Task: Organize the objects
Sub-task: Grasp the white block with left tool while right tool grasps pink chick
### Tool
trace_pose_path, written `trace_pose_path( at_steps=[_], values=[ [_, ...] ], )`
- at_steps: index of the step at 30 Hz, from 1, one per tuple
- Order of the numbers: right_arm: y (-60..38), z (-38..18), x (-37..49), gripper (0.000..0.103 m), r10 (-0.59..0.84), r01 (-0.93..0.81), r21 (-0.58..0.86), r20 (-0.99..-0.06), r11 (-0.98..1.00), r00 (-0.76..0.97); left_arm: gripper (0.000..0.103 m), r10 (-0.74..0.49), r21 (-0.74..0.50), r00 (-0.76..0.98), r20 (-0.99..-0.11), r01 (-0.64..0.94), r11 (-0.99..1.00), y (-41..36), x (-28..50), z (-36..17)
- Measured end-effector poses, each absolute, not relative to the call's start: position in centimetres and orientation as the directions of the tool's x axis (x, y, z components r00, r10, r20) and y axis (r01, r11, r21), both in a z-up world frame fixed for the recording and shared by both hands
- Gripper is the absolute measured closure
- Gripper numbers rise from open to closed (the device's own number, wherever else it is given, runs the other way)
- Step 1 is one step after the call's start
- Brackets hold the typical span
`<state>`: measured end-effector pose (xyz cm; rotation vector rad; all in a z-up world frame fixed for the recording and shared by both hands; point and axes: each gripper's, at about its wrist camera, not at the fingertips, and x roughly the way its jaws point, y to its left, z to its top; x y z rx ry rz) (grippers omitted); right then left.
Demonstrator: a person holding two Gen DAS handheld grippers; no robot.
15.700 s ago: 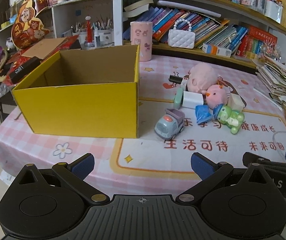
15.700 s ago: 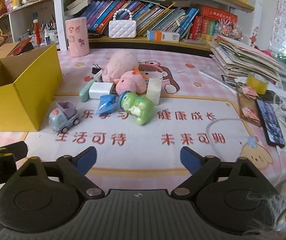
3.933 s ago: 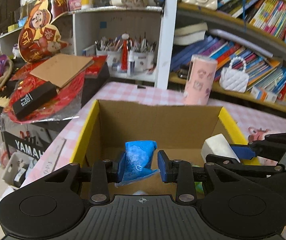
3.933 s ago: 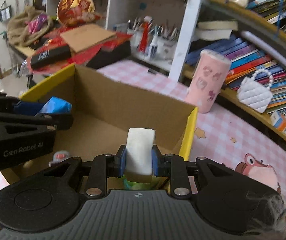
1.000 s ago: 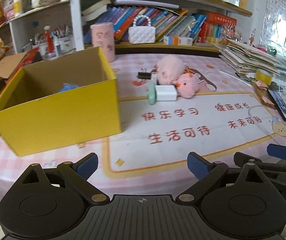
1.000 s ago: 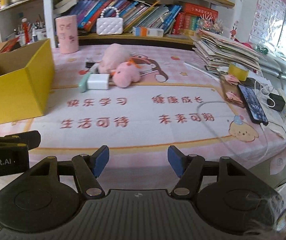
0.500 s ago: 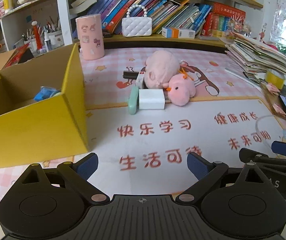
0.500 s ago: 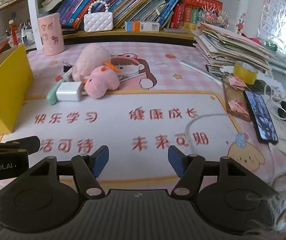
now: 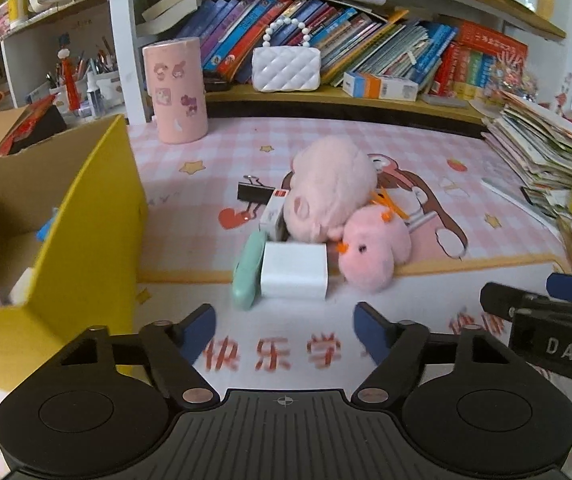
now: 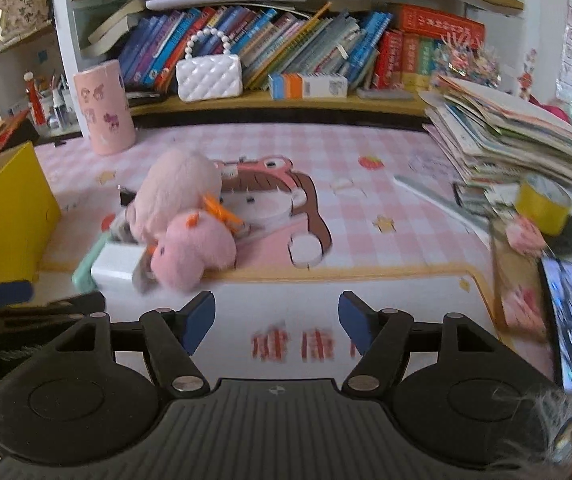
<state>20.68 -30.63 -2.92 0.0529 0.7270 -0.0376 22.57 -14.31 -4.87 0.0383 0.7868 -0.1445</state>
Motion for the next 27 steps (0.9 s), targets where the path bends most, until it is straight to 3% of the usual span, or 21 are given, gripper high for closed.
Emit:
trace_pose_path(
  at_steps=[4,17,20,27],
  values=[
    [-30.9,-2.6,22.8,0.034,-0.002,0.041,0.044,-0.655,0.998,0.756,0.042,-0.107,-0.028,0.690,-0.716,0.125,0.992,-14.9,24.9,-5.9],
    [-31.2,-3.0,26.3,0.029,0.072,-0.029,0.075,-0.661,0.997,0.747,0.040,-0.079,-0.009,0.655,-0.752,0.109,0.994,-16.3,29.2,-8.4],
    [-31.1,-3.1,26.9,0.028,0.091,-0.047,0.083,-0.665,0.995,0.741,0.049,-0.095,-0.020,0.645,-0.758,0.123,0.992,-16.2,29.6,-8.8],
    [-30.0,-4.2,28.8,0.015,0.151,-0.100,0.114,-0.678,0.988,0.719,0.050,-0.109,-0.052,0.647,-0.755,0.107,0.993,-14.5,27.4,-7.4]
  ],
)
